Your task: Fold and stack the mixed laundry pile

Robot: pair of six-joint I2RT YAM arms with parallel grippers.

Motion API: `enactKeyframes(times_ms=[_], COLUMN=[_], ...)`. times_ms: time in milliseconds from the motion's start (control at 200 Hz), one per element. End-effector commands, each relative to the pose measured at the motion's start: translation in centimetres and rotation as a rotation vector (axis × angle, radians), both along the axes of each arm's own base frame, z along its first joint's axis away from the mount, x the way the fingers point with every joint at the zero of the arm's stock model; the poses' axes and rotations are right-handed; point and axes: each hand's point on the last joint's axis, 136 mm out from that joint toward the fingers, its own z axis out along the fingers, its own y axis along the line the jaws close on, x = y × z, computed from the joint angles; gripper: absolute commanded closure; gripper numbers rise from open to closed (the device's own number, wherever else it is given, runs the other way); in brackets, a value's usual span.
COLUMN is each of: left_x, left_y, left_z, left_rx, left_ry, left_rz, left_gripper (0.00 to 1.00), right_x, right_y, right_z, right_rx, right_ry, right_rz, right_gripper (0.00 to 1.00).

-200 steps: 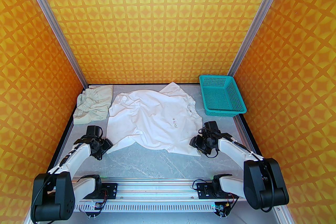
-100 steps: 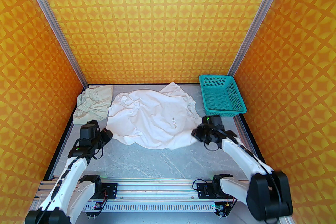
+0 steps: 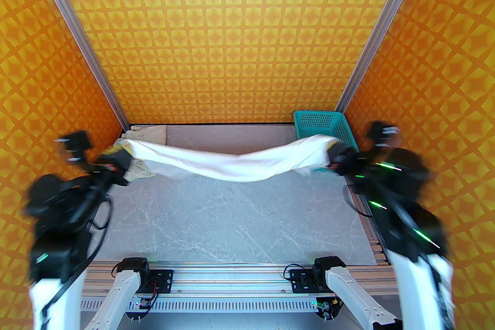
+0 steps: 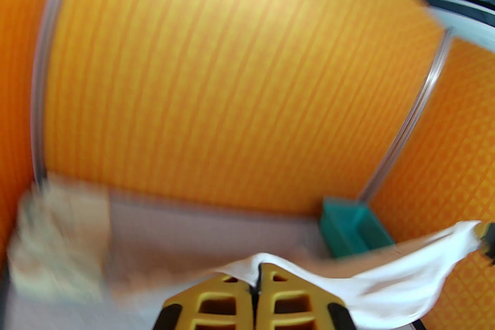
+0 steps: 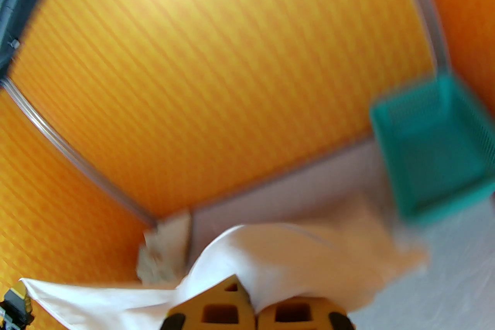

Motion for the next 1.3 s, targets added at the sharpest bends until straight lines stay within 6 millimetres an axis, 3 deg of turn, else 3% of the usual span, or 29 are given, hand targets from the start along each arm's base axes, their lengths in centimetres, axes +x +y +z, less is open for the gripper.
enactKeyframes(times_ms=[0, 105, 175, 190, 285, 405, 485, 545, 590, 685, 750, 840, 910, 950, 1055, 1120, 1140, 1165, 1230, 1235, 1295], left_x=[3.4, 7.2, 10.1, 11.7, 16.7, 22.4, 24.9, 25.3, 24.8, 22.7, 21.0, 19.4, 18.6, 18.0, 16.9, 16.1, 14.8, 14.2, 12.2, 12.0, 9.8], left_y=[2.4, 2.4, 2.5, 2.5, 2.5, 3.4, 3.4, 3.2, 3.2, 3.1, 3.0, 3.0, 2.8, 2.8, 2.7, 2.6, 2.4, 2.4, 2.2, 2.2, 2.6], left_z=[-1.1, -0.1, 0.3, -0.3, 0.3, 2.3, 4.7, 7.2, 9.3, 12.8, 14.0, 13.2, 10.6, 8.8, 0.6, -6.3, -7.3, -10.3, -17.3, -17.9, -24.1], left_rx=[0.071, 0.042, 0.019, 0.014, -0.026, -0.081, -0.098, -0.110, -0.109, -0.093, -0.072, -0.063, -0.064, -0.064, -0.076, -0.087, -0.088, -0.096, -0.123, -0.125, -0.167], left_ry=[0.127, 0.148, 0.152, 0.170, 0.133, 0.071, -0.008, -0.082, -0.136, -0.223, -0.246, -0.217, -0.167, -0.131, 0.024, 0.154, 0.163, 0.217, 0.345, 0.355, 0.475], left_rz=[0.145, 0.134, 0.130, 0.126, 0.090, 0.072, 0.046, 0.030, 0.027, 0.027, 0.031, 0.038, 0.032, 0.033, 0.039, 0.038, 0.038, 0.041, 0.046, 0.047, 0.092], left_gripper=[1.00, 1.00, 1.00, 1.00, 1.00, 1.00, 1.00, 1.00, 1.00, 1.00, 1.00, 1.00, 1.00, 1.00, 1.00, 1.00, 1.00, 1.00, 1.00, 1.00, 0.83], right_x=[0.4, 3.9, 7.5, 8.6, 13.8, 20.3, 22.6, 23.2, 22.5, 20.7, 19.2, 17.9, 17.5, 17.7, 16.9, 16.0, 15.7, 15.2, 13.3, 13.3, 10.9], right_y=[-1.4, -0.2, 1.0, 1.3, 2.3, 3.0, 3.1, 3.3, 3.3, 3.1, 3.1, 3.0, 2.9, 2.7, 2.5, 2.9, 3.0, 3.1, 3.1, 3.1, 3.1], right_z=[-1.1, -0.9, -1.3, -1.2, -0.7, 2.4, 5.1, 7.1, 9.8, 13.1, 14.3, 14.0, 12.0, 9.6, 2.6, -3.6, -5.4, -7.9, -16.4, -16.4, -23.5], right_rx=[-0.069, -0.069, -0.064, -0.062, -0.057, -0.056, -0.031, -0.012, -0.008, -0.002, 0.005, 0.024, 0.047, 0.061, 0.104, 0.139, 0.146, 0.152, 0.179, 0.179, 0.205], right_ry=[0.117, 0.153, 0.169, 0.161, 0.118, -0.026, -0.096, -0.153, -0.218, -0.297, -0.327, -0.313, -0.261, -0.201, -0.048, 0.076, 0.113, 0.167, 0.359, 0.359, 0.525], right_rz=[-0.076, -0.024, 0.030, 0.040, 0.074, 0.117, 0.137, 0.159, 0.162, 0.165, 0.181, 0.204, 0.222, 0.222, 0.222, 0.236, 0.239, 0.241, 0.227, 0.227, 0.206], right_gripper=[1.00, 1.00, 1.00, 1.00, 1.00, 1.00, 1.00, 1.00, 1.00, 1.00, 1.00, 1.00, 1.00, 1.00, 1.00, 1.00, 1.00, 1.00, 1.00, 1.00, 0.97])
